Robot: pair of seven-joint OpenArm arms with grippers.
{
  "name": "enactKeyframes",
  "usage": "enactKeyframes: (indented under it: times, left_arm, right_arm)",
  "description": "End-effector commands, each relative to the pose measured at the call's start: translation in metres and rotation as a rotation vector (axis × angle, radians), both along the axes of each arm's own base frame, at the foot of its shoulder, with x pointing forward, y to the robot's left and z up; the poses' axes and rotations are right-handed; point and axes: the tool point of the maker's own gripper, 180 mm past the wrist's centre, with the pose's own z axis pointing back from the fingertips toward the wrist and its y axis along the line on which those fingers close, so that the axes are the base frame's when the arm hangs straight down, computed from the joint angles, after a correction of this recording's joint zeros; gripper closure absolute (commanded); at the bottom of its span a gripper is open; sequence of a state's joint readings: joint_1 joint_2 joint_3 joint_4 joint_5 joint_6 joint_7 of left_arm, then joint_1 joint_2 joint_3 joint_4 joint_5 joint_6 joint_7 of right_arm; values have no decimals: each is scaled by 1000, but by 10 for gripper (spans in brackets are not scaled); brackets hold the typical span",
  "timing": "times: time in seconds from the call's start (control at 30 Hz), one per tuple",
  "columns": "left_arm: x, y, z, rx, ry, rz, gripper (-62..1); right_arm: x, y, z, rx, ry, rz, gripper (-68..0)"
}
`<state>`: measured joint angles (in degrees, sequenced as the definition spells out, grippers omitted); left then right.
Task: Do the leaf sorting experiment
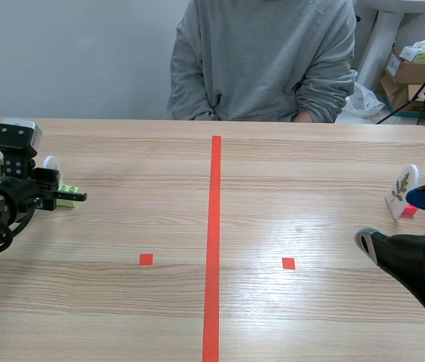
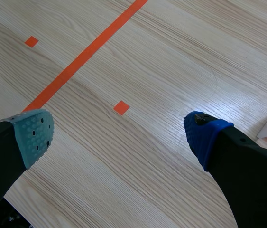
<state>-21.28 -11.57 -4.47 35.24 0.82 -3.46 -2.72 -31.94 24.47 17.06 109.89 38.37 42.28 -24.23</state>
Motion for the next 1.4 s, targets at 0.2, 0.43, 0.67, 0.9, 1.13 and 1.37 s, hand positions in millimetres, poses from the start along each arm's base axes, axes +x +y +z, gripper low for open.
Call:
enactKeyframes:
  times: [0.2, 0.43, 0.67, 0.9, 1.13, 1.37]
  left_arm:
    - [5, 11, 11, 30, -39, 19, -74]
    - [5, 10, 12, 29, -40, 18, -300]
    - [5, 8, 20, 32, -58, 13, -493]
    - [-4, 2, 54, 79, -131, 6, -508]
    - [-42, -21, 116, 126, -269, -30, -573]
    - [-108, -93, 141, 11, -260, -333, -573]
  right_arm:
    - [4, 0, 10, 4, -35, 14, -560]
    - [4, 0, 10, 4, -35, 14, -560]
    - [4, 0, 9, 3, -34, 14, -560]
    - [4, 0, 8, -2, -28, 14, -560]
    - [3, -1, 7, -8, -20, 14, -560]
    - [4, 0, 9, 2, -32, 14, -560]
